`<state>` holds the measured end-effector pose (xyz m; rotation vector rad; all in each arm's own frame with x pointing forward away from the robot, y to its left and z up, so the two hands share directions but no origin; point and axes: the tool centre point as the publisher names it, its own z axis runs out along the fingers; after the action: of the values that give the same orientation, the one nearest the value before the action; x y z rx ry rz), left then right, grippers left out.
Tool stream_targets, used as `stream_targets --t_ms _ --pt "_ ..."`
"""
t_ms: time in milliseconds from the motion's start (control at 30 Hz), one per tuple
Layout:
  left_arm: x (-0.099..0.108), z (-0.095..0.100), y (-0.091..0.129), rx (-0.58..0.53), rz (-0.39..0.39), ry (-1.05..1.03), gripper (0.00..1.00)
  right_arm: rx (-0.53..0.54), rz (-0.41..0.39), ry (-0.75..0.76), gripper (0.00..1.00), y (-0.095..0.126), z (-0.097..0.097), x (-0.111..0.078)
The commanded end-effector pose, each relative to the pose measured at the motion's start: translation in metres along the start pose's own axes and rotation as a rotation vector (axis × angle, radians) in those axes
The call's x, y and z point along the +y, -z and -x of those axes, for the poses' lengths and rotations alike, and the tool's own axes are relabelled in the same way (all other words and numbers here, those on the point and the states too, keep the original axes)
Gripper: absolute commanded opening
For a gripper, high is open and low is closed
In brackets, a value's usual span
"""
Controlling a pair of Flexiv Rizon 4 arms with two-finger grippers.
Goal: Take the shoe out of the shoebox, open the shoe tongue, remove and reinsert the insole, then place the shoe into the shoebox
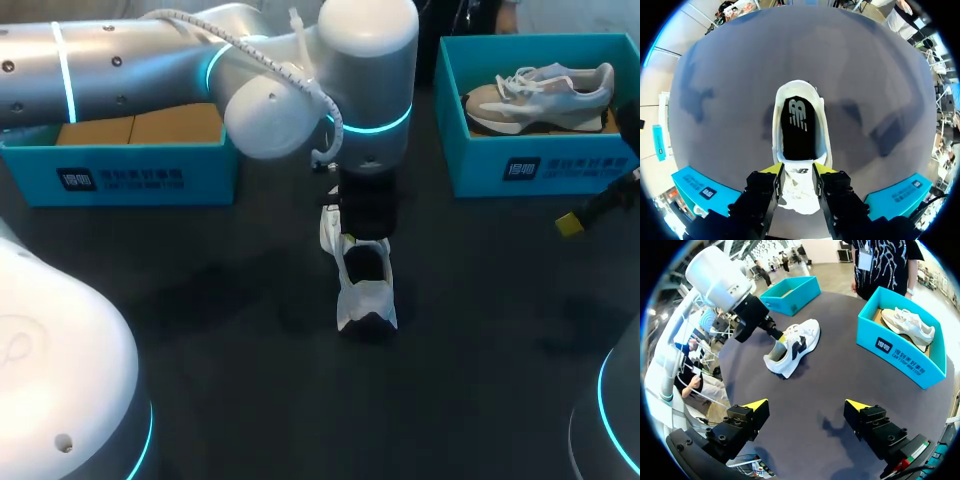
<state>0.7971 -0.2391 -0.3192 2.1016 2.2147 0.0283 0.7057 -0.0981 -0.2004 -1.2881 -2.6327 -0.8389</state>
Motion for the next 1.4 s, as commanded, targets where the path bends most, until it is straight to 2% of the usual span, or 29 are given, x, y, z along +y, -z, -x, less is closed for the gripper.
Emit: stream_targets --t_ms 33,167,267,300,433,600,1367,1400 --pt "-0.004 -0.002 0.006 0.001 0.010 0.028 0.35 -0.002 0.000 0.000 1.00 0.000 0.000 -0.001" --pt "-0.008 -0.002 0.010 0.022 0.030 0.120 0.32 -0.002 0.000 0.000 1.00 0.000 0.000 -0.001" --pt "-0.011 -0.003 0.009 0.032 0.017 0.184 0.22 -0.002 0.000 0.000 1.00 0.000 0.000 -0.001" --pt "-0.012 -0.004 0.008 0.044 0.015 0.205 0.22 -0.002 0.000 0.000 1.00 0.000 0.000 -0.001" --pt "-0.015 -0.010 0.007 0.047 -0.019 0.281 0.00 -0.002 0.000 0.000 1.00 0.000 0.000 -0.001" --pt "-0.017 -0.017 0.017 0.000 -0.071 0.393 0.00 -0.002 0.000 0.000 1.00 0.000 0.000 -0.001" --pt "-0.017 -0.017 0.017 0.000 -0.071 0.393 0.00 -0.002 0.000 0.000 1.00 0.000 0.000 -0.001" --pt "-0.021 -0.016 0.019 0.017 -0.054 0.435 0.00 -0.002 0.000 0.000 1.00 0.000 0.000 -0.001"
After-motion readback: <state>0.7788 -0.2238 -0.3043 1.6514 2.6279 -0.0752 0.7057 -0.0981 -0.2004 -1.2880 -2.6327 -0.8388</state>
